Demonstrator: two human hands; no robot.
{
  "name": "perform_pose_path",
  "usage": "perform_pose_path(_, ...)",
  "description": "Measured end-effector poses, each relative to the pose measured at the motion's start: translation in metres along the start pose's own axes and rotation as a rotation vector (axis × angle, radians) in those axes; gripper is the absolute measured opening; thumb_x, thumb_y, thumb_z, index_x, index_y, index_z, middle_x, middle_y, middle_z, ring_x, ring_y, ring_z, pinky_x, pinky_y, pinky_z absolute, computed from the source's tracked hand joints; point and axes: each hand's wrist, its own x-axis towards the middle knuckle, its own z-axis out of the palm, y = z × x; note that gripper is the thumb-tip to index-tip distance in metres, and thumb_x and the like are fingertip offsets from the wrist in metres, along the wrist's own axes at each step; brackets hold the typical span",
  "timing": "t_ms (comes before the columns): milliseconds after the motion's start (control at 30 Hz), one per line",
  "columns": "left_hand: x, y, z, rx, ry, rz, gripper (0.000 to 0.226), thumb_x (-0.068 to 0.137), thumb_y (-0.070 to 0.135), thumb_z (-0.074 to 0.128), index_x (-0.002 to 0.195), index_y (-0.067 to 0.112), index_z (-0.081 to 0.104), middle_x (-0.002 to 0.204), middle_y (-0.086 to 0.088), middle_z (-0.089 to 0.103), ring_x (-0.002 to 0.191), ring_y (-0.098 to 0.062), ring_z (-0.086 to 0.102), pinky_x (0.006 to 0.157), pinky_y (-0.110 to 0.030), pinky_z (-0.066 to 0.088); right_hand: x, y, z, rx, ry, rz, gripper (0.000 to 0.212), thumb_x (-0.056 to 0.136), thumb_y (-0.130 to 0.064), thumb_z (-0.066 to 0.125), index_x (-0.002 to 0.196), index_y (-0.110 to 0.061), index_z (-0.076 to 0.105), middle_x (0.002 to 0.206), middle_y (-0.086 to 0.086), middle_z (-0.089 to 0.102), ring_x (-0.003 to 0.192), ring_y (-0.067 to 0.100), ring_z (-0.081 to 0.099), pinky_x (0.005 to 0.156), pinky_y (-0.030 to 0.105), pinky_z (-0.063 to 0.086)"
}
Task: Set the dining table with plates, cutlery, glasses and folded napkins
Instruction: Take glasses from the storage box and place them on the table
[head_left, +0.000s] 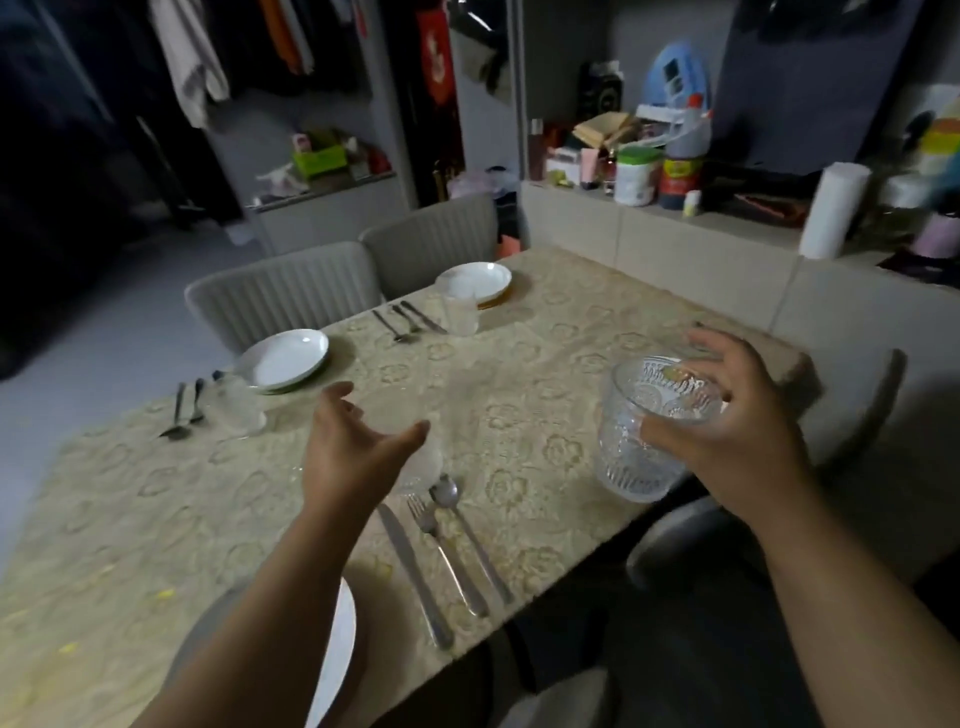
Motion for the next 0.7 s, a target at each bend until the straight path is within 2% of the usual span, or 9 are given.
perform_pose_path(33,0.010,-0.012,-0.002,0.027,0.019,-0.034,0.095,0.059,0.050,0.085,0.134,0.019,0.038,0.123,-0.009,0.057,0.111,-0.023,0.056,0.092,-0.042,0.049,0.010,0.001,0.008,0.006,-0.027,-0.007,0.087,0.058,-0.031,0.085,0.133,-0.035,0.042,0.118,-0.008,0.054,0.113,0.012,0.052,0.090,0.032,0.042)
perform_pose_path(167,0.042,-0.060,-0.001,0.115,0.043,-0.169,0.099,0.056,0.049,0.087,0.136,0.021,0.036,0.128,-0.009,0.054,0.111,-0.026,0.057,0.093,-0.044,0.051,0.044,0.004,0.044,0.055,-0.107,-0.004,0.093,0.044,-0.053,0.074,0.130,-0.041,0.041,0.119,-0.011,0.055,0.112,0.007,0.050,0.086,0.039,0.052)
perform_pose_path(200,0.047,-0.071,0.001,0.136,0.043,-0.194,0.101,0.056,0.047,0.087,0.138,0.021,0.035,0.131,-0.010,0.053,0.113,-0.027,0.056,0.092,-0.045,0.051,0.050,0.005,0.053,0.057,-0.128,-0.010,0.093,0.045,-0.052,0.075,0.131,-0.040,0.041,0.119,-0.011,0.055,0.112,0.006,0.050,0.083,0.031,0.051)
perform_pose_path(267,0.054,-0.090,0.003,0.183,0.049,-0.238,0.102,0.057,0.039,0.089,0.140,0.018,0.034,0.137,-0.010,0.048,0.118,-0.028,0.053,0.092,-0.046,0.052,0.059,0.007,0.067,0.044,-0.177,-0.042,0.091,0.052,-0.045,0.080,0.134,-0.035,0.041,0.120,-0.009,0.055,0.111,0.005,0.049,0.079,0.010,0.037)
perform_pose_path(333,0.059,-0.105,0.007,0.218,0.051,-0.275,0.102,0.057,0.033,0.089,0.141,0.016,0.034,0.140,-0.011,0.046,0.120,-0.029,0.051,0.091,-0.045,0.053,0.065,0.008,0.078,0.046,-0.221,-0.051,0.091,0.053,-0.043,0.080,0.135,-0.033,0.041,0.120,-0.007,0.056,0.110,0.003,0.048,0.076,0.004,0.031)
perform_pose_path(433,0.062,-0.120,0.013,0.240,0.049,-0.327,0.102,0.057,0.033,0.089,0.141,0.013,0.035,0.139,-0.012,0.046,0.122,-0.030,0.050,0.094,-0.045,0.051,0.071,0.012,0.090,0.053,-0.274,-0.059,0.091,0.051,-0.044,0.077,0.134,-0.033,0.041,0.120,-0.008,0.056,0.109,0.001,0.048,0.076,0.004,0.032)
perform_pose_path(533,0.060,-0.127,0.020,0.229,0.041,-0.383,0.100,0.059,0.032,0.089,0.141,0.012,0.036,0.138,-0.012,0.046,0.124,-0.030,0.048,0.101,-0.042,0.045,0.077,0.019,0.095,0.048,-0.304,-0.074,0.092,0.055,-0.040,0.088,0.134,-0.032,0.041,0.122,-0.006,0.057,0.111,0.002,0.049,0.079,0.006,0.032)
perform_pose_path(600,0.058,-0.129,0.024,0.225,0.030,-0.430,0.100,0.060,0.032,0.089,0.142,0.011,0.036,0.139,-0.012,0.046,0.124,-0.031,0.048,0.101,-0.043,0.045,0.082,0.024,0.096,0.051,-0.313,-0.070,0.089,0.058,-0.034,0.087,0.134,-0.032,0.041,0.123,-0.005,0.057,0.112,0.003,0.049,0.080,0.007,0.032)
perform_pose_path(700,0.058,-0.127,0.026,0.259,0.003,-0.480,0.102,0.062,0.035,0.088,0.143,0.009,0.033,0.142,-0.015,0.043,0.127,-0.033,0.044,0.104,-0.044,0.041,0.092,0.030,0.095,0.054,-0.328,-0.058,0.091,0.057,-0.036,0.089,0.134,-0.033,0.041,0.122,-0.006,0.057,0.114,0.003,0.049,0.080,0.006,0.031)
